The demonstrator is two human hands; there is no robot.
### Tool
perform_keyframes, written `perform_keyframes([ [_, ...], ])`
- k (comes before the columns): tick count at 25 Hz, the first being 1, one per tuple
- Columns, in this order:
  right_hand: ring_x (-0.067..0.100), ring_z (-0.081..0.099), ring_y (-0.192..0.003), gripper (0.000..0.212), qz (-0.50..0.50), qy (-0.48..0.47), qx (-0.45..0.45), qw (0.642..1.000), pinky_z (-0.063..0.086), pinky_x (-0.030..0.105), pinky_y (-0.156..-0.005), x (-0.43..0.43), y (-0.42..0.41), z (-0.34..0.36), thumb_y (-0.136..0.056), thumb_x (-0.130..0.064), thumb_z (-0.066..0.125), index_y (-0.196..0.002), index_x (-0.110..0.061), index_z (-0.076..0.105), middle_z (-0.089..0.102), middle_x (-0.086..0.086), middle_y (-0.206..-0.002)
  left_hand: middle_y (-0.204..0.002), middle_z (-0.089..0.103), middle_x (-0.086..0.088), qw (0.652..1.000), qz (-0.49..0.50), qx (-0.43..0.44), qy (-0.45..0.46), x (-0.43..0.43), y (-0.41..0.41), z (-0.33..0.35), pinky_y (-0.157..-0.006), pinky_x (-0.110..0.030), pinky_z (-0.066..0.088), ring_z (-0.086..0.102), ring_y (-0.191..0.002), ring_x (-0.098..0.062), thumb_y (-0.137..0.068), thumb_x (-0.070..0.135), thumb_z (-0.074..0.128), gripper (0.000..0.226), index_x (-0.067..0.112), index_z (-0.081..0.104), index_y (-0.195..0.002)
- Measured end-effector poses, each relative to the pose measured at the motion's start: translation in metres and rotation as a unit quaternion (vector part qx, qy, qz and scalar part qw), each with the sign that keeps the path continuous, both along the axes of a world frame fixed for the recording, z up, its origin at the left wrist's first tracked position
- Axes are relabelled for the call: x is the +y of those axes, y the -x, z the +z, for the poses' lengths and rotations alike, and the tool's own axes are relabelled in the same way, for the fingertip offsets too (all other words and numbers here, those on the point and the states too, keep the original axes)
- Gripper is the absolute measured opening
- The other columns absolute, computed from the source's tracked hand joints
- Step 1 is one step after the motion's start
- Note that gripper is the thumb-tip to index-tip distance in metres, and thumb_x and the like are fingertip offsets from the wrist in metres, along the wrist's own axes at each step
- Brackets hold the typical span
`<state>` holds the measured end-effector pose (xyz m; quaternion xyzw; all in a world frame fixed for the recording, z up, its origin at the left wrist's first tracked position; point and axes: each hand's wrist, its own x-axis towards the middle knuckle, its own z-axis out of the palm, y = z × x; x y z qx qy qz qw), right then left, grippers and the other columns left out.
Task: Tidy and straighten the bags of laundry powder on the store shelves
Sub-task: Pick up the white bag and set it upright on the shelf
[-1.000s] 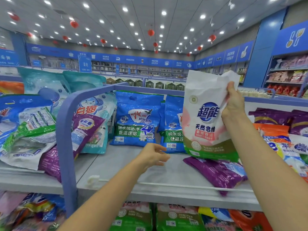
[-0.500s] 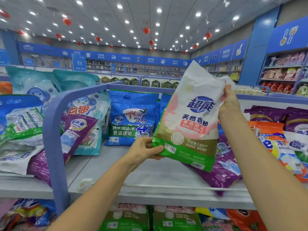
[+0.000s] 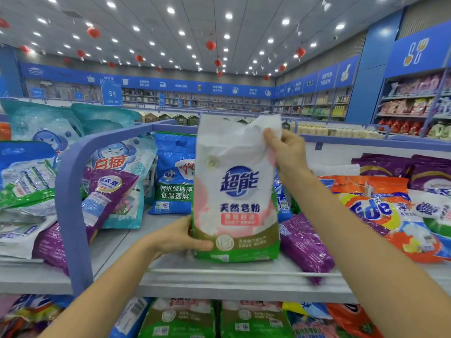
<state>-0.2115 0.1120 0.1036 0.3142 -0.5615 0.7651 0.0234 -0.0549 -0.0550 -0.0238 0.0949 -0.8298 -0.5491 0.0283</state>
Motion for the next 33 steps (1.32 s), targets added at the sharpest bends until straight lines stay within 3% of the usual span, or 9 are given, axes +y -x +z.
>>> perform_keyframes([
  [3, 0.024, 0.056, -0.075, 0.018, 0.015, 0.014, -0.035, 0.999, 0.051, 0.042, -0.073, -0.01, -0.009, -0.007, -0.092, -0.015, 0.057, -0.075, -0.009, 0.062, 0.061, 0.009, -0.077, -0.11, 0.069, -0.001, 0.975, 0.059, 0.134, -0.167, 0.011, 0.016, 0.012, -0.081, -0.029, 0.052, 0.066, -0.099, -0.018, -0.038, 0.048, 0.089, 0.096, 0.018, 0.051, -0.122],
  [8, 0.01, 0.063, -0.068, 0.013, -0.031, 0.024, -0.004, 0.999, 0.055, 0.03, -0.068, 0.015, 0.009, -0.008, -0.092, -0.018, 0.057, -0.085, -0.015, 0.067, 0.069, -0.008, -0.072, -0.106, 0.069, -0.009, 0.95, 0.134, 0.163, -0.229, 0.023, 0.032, 0.015, -0.072, -0.03, 0.054, 0.067, -0.089, -0.02, -0.065, 0.033, 0.068, 0.06, 0.007, 0.054, -0.117],
  [13, 0.013, 0.06, -0.101, 0.048, 0.143, -0.195, -0.088, 0.966, 0.045, 0.035, -0.089, 0.04, 0.023, -0.068, -0.09, -0.035, 0.054, -0.134, -0.028, 0.037, 0.059, 0.004, -0.123, -0.086, 0.072, -0.001, 0.93, 0.181, 0.162, -0.276, 0.02, 0.034, 0.012, -0.063, -0.027, 0.054, 0.068, -0.076, -0.014, -0.087, 0.031, 0.058, 0.02, 0.014, 0.061, -0.097],
  [15, 0.017, 0.061, -0.107, 0.061, 0.196, -0.304, -0.077, 0.929, 0.047, 0.034, -0.093, 0.041, 0.008, -0.105, -0.077, -0.027, 0.068, -0.132, -0.025, 0.039, 0.061, 0.004, -0.123, -0.081, 0.074, 0.003, 0.935, 0.165, 0.156, -0.271, 0.02, 0.032, 0.015, -0.059, -0.025, 0.055, 0.07, -0.073, -0.012, -0.09, 0.039, 0.051, 0.027, 0.015, 0.063, -0.095],
  [18, 0.014, 0.062, -0.1, 0.036, 0.211, -0.307, -0.092, 0.924, 0.05, 0.026, -0.088, 0.041, -0.008, -0.121, -0.08, -0.012, 0.066, -0.112, -0.023, 0.053, 0.065, -0.001, -0.108, -0.105, 0.071, -0.002, 0.956, 0.141, 0.11, -0.232, 0.016, 0.024, 0.015, -0.075, -0.031, 0.054, 0.068, -0.088, -0.015, -0.08, 0.045, 0.058, 0.037, 0.016, 0.061, -0.103],
  [21, 0.013, 0.062, -0.101, 0.034, 0.242, -0.326, -0.075, 0.911, 0.05, 0.028, -0.09, 0.043, -0.006, -0.116, -0.078, -0.01, 0.068, -0.104, -0.027, 0.053, 0.065, -0.002, -0.108, -0.118, 0.064, -0.005, 0.989, 0.098, 0.007, -0.113, 0.014, 0.011, 0.003, -0.091, -0.035, 0.049, 0.062, -0.102, -0.018, -0.07, 0.027, 0.074, 0.055, 0.013, 0.053, -0.119],
  [24, 0.012, 0.06, -0.102, 0.036, 0.179, -0.359, -0.011, 0.916, 0.048, 0.029, -0.096, 0.042, -0.008, -0.123, -0.08, -0.012, 0.069, -0.108, -0.027, 0.052, 0.064, -0.003, -0.11, -0.114, 0.065, -0.003, 0.994, 0.089, 0.001, -0.068, 0.023, 0.006, -0.001, -0.083, -0.026, 0.05, 0.062, -0.096, -0.013, -0.075, 0.017, 0.074, 0.045, 0.013, 0.055, -0.116],
  [27, 0.001, 0.063, -0.086, 0.03, 0.106, -0.326, 0.04, 0.938, 0.051, 0.013, -0.077, 0.046, -0.022, -0.123, -0.083, -0.012, 0.067, -0.11, -0.016, 0.055, 0.065, -0.002, -0.101, -0.108, 0.066, -0.002, 0.987, 0.139, 0.048, -0.063, 0.029, 0.002, 0.002, -0.074, -0.024, 0.05, 0.062, -0.091, -0.012, -0.077, 0.025, 0.073, 0.041, 0.014, 0.054, -0.111],
  [33, 0.003, 0.059, -0.098, 0.055, -0.024, -0.14, 0.073, 0.987, 0.052, 0.025, -0.082, 0.061, -0.074, -0.095, -0.065, -0.053, 0.065, -0.111, -0.028, 0.048, 0.06, -0.014, -0.105, -0.099, 0.068, 0.002, 0.939, 0.167, 0.277, -0.118, 0.067, -0.032, 0.029, -0.08, -0.028, 0.053, 0.066, -0.088, -0.012, -0.064, 0.047, 0.063, 0.046, 0.022, 0.055, -0.102],
])
